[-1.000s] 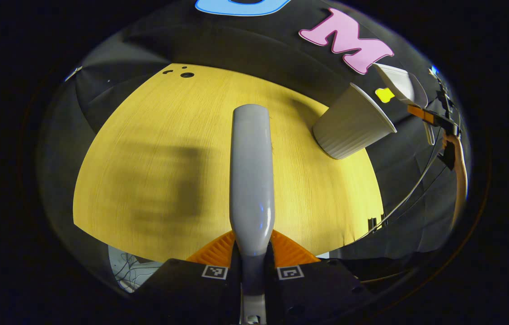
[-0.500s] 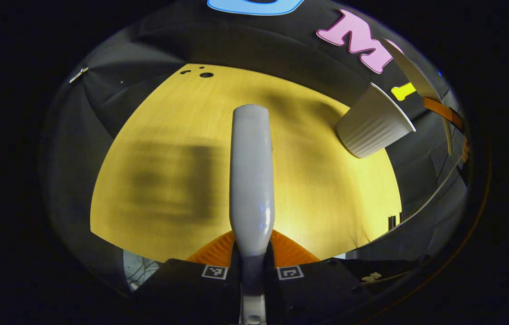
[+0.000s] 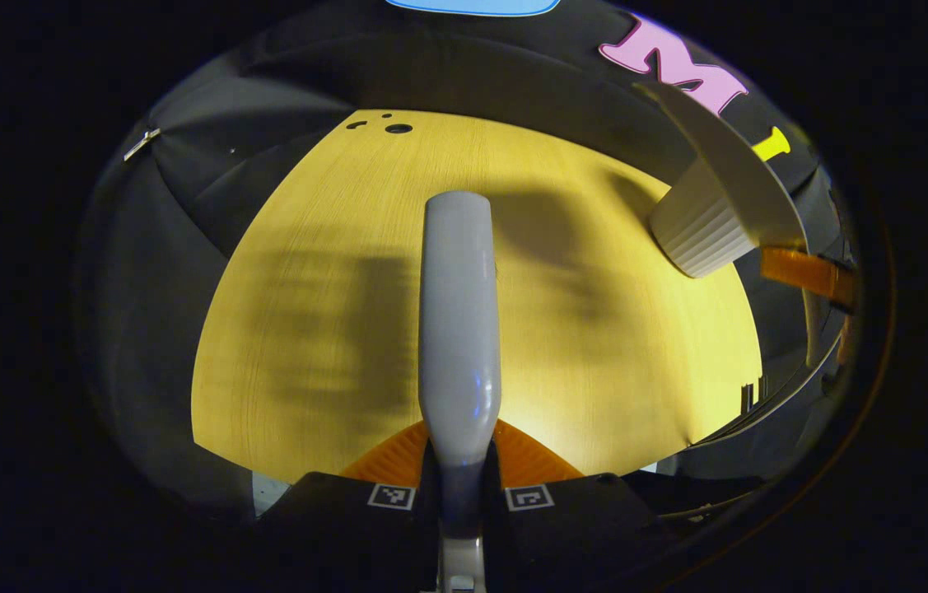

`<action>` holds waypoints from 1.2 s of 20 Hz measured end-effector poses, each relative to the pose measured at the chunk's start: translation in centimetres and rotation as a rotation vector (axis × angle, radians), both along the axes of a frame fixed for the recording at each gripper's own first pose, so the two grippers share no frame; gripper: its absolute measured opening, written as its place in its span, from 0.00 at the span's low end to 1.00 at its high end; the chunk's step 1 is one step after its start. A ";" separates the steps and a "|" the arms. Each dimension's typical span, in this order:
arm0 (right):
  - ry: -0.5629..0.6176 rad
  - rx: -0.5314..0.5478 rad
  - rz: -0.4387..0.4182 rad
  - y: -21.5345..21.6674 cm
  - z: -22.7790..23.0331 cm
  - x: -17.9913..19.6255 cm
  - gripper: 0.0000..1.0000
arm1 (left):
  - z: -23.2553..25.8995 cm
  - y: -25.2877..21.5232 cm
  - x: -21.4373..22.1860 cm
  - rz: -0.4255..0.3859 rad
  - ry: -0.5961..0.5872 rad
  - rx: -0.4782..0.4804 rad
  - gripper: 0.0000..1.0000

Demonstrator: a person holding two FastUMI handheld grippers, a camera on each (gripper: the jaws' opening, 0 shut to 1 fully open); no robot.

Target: Pick up the small broom and dustpan from the desktop, sweep the trash into the dustpan with the broom, and then empty the trash into the garbage bin.

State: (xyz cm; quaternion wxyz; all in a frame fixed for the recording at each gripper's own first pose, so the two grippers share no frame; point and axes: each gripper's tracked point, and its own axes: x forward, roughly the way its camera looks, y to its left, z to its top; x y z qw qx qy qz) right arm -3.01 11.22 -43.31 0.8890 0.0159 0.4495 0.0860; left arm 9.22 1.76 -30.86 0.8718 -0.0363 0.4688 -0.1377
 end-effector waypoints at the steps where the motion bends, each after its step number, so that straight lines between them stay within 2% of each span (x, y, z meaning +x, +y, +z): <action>1: 0.034 0.006 -0.016 0.2 -1.8 -0.4 0.34 | -0.6 -0.1 0.3 -0.001 0.008 0.012 0.25; 8: 0.184 0.034 -0.106 0.2 -10.5 -2.6 0.34 | -2.7 -0.3 1.5 0.033 0.084 0.069 0.26; 9: 0.208 0.041 -0.112 0.3 -11.5 -2.8 0.34 | -2.5 -0.3 1.6 0.035 0.087 0.082 0.22; 10: 0.232 0.050 -0.124 0.3 -12.5 -3.3 0.34 | -2.6 -0.4 1.6 0.033 0.088 0.098 0.29; 11: 0.258 0.047 -0.141 0.3 -13.3 -3.9 0.34 | -2.8 -0.6 1.6 0.027 0.093 0.116 0.22; 12: 0.278 0.042 -0.155 0.3 -14.1 -4.3 0.34 | -3.0 -0.6 1.7 0.024 0.097 0.133 0.26; 15: 0.304 0.050 -0.168 0.6 -14.9 -4.5 0.34 | -3.1 -0.7 1.9 0.010 0.108 0.171 0.27; 16: 0.309 0.052 -0.170 0.5 -14.9 -4.5 0.28 | -3.4 -0.6 1.8 0.006 0.110 0.187 0.27; 17: 0.314 0.052 -0.174 0.5 -14.8 -4.5 0.34 | -3.3 -0.7 1.9 0.001 0.105 0.198 0.27; 18: 0.322 0.053 -0.184 0.5 -14.9 -4.4 0.28 | -3.5 -0.7 2.1 -0.004 0.102 0.205 0.27; 20: 0.338 0.046 -0.198 0.6 -15.6 -4.4 0.28 | -3.6 -0.9 2.0 -0.010 0.107 0.215 0.24; 21: 0.345 0.040 -0.198 0.6 -15.9 -4.6 0.36 | -3.5 -1.0 2.0 -0.012 0.103 0.218 0.28; 23: 0.349 0.052 -0.198 1.1 -16.2 -4.8 0.37 | -3.5 -1.4 2.3 -0.026 0.100 0.228 0.34; 24: 0.346 0.054 -0.202 1.1 -16.2 -4.5 0.38 | -3.4 -1.3 2.3 -0.027 0.093 0.240 0.32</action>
